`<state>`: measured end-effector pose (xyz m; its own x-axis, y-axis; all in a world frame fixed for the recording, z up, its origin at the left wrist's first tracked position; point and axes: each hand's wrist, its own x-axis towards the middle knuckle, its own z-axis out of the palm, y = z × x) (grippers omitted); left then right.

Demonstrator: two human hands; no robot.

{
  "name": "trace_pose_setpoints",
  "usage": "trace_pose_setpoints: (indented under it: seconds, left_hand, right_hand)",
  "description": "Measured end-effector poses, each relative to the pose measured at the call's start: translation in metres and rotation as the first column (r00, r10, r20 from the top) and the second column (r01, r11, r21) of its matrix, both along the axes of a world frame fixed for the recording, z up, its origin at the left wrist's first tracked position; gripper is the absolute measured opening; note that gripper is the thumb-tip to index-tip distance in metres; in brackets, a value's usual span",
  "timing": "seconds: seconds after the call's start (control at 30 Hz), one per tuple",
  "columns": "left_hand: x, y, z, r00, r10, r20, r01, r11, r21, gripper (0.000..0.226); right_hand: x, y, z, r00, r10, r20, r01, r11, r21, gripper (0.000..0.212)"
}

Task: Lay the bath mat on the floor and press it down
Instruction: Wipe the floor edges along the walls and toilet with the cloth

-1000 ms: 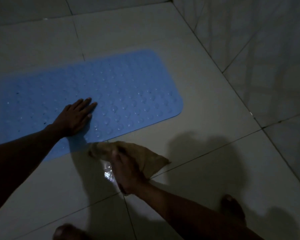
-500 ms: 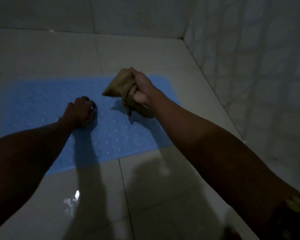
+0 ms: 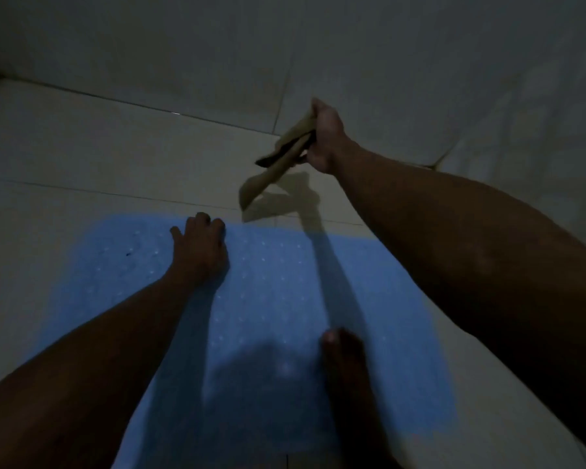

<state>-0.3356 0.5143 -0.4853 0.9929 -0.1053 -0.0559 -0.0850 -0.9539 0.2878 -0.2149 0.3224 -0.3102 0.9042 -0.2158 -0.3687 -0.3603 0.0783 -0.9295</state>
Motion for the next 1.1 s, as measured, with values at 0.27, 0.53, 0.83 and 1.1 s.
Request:
trace_pose_setpoints:
  seconds: [0.27,0.53,0.83,1.1]
  left_hand:
    - [0.089,0.017,-0.006,1.000,-0.001,0.021,0.002,0.999,-0.036,0.039]
    - [0.180,0.004,0.001,1.000,0.023,-0.013,-0.022,0.998,0.055,0.040]
    - [0.221,0.014,0.006,0.997,-0.059,-0.041,0.063,0.993,0.098,0.046]
    - [0.220,0.063,0.007,0.987,-0.160,0.002,0.158,0.979,0.127,0.050]
  right_hand:
    - [0.111,-0.016,-0.036,0.979,0.203,-0.002,-0.178,0.853,-0.490,0.061]
    - [0.188,-0.019,-0.144,0.864,0.437,-0.251,-0.482,0.571,-0.664,0.071]
    - [0.194,0.005,-0.225,0.925,0.365,-0.105,-0.210,0.260,-0.943,0.066]
    - [0.188,0.046,-0.213,0.961,0.274,-0.036,-0.115,0.277,-0.954,0.065]
